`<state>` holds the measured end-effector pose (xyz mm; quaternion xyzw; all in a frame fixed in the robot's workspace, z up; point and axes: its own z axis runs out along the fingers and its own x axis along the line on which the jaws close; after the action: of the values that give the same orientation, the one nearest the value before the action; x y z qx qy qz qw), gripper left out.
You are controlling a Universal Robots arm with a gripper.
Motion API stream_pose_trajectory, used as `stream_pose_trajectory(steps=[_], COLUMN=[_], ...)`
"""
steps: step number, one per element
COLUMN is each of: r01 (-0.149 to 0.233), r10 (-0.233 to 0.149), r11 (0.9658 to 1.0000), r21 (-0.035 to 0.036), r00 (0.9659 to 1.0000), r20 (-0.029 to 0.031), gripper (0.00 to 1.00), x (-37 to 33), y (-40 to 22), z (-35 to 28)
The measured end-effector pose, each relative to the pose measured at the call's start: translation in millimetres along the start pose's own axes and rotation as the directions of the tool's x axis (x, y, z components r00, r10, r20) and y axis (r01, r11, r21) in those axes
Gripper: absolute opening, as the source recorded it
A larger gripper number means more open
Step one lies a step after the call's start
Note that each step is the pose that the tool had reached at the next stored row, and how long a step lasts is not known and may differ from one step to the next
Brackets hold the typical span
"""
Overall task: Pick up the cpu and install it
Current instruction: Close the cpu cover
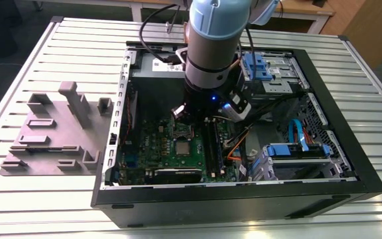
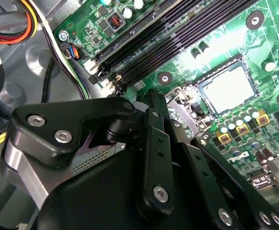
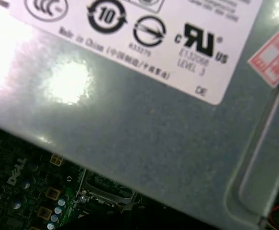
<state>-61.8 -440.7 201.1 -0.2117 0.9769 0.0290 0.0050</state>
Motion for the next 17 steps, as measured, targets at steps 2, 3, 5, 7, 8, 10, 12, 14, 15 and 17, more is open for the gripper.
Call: stream_pose_trajectory(steps=[2, 3, 5, 7, 8, 10, 12, 14, 15, 17], r01=[0.000, 0.001, 0.001, 0.001, 0.001, 0.001, 0.001, 0.001, 0.001, 0.001], r10=[0.000, -0.001, -0.001, -0.001, -0.001, -0.001, -0.001, -0.001, -0.001, -0.001], r11=[1.0000, 1.0000, 1.0000, 1.0000, 1.0000, 1.0000, 1.0000, 1.0000, 1.0000, 1.0000], r21=[0.0001, 0.0001, 0.0001, -0.0001, 0.0001, 0.0005, 0.0005, 0.0005, 0.0005, 0.0005], r00=[1.0000, 1.0000, 1.0000, 1.0000, 1.0000, 1.0000, 1.0000, 1.0000, 1.0000, 1.0000], r20=[0.0000, 0.0000, 0.0000, 0.0001, -0.0001, -0.0003, -0.0003, -0.0003, -0.0003, -0.0003], gripper=[0.10, 0.10, 0.10, 0.10, 0.10, 0.10, 0.10, 0.10, 0.10, 0.10], x=[0.0, -0.1, -0.1, -0.1, -0.3, -1.1, -1.6, -1.6, -1.6, -1.7], y=[0.1, 0.2, 0.3, 0.2, 0.1, -0.3, -0.5, -0.5, -0.5, -0.5], z=[-2.2, -3.3, -4.7, -4.6, -4.7, -4.7, -4.6, -4.6, -4.6, -4.6])
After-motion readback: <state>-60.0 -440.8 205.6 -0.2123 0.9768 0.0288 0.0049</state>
